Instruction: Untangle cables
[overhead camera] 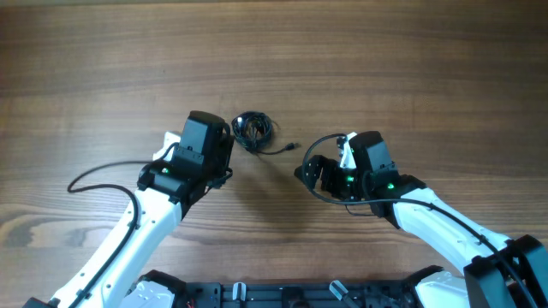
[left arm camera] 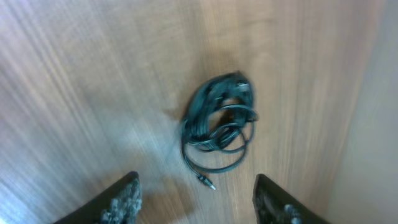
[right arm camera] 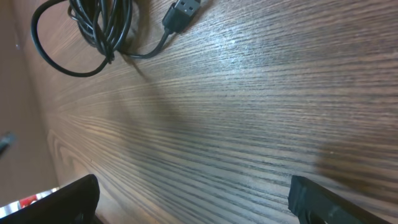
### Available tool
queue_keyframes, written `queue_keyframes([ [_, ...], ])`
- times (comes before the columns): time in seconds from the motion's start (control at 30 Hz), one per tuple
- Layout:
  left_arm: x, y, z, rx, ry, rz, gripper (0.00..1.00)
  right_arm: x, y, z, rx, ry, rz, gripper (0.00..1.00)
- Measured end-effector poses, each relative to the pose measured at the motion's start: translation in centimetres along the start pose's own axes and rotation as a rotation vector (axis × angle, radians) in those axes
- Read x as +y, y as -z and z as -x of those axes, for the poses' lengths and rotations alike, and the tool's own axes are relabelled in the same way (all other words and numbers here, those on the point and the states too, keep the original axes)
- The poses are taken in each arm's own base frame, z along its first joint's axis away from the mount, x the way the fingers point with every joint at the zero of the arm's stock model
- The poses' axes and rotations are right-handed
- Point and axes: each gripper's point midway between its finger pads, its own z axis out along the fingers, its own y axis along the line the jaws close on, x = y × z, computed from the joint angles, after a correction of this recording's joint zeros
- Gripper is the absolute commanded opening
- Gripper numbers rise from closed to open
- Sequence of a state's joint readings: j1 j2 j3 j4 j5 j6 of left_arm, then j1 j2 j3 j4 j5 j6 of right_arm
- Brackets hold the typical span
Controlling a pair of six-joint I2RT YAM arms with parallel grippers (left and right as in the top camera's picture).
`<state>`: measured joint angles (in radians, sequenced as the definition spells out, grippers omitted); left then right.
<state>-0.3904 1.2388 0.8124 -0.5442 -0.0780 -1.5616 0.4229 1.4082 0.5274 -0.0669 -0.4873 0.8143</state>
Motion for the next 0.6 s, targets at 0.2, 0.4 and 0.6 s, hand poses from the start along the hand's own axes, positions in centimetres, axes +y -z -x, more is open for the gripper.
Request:
queue_keyframes([
  [0.2, -2.1, -3.1, -0.3, -0.014, -0.381, -0.053, 0.53, -0.3, 0.0, 0.3, -0.016, 0.0, -0.015, 0.99],
  [0.4, -0.5, -8.0, -0.5, -0.001, -0.556, 0.028, 0.52, -0.3, 0.0, 0.3, -0.018, -0.003, -0.018, 1.0],
  [0.6, 0.5, -12.0, -0.8, 0.006, -0.619, 0.052, 0.43, -0.5, 0.0, 0.5, -0.032, -0.019, -0.03, 1.0],
])
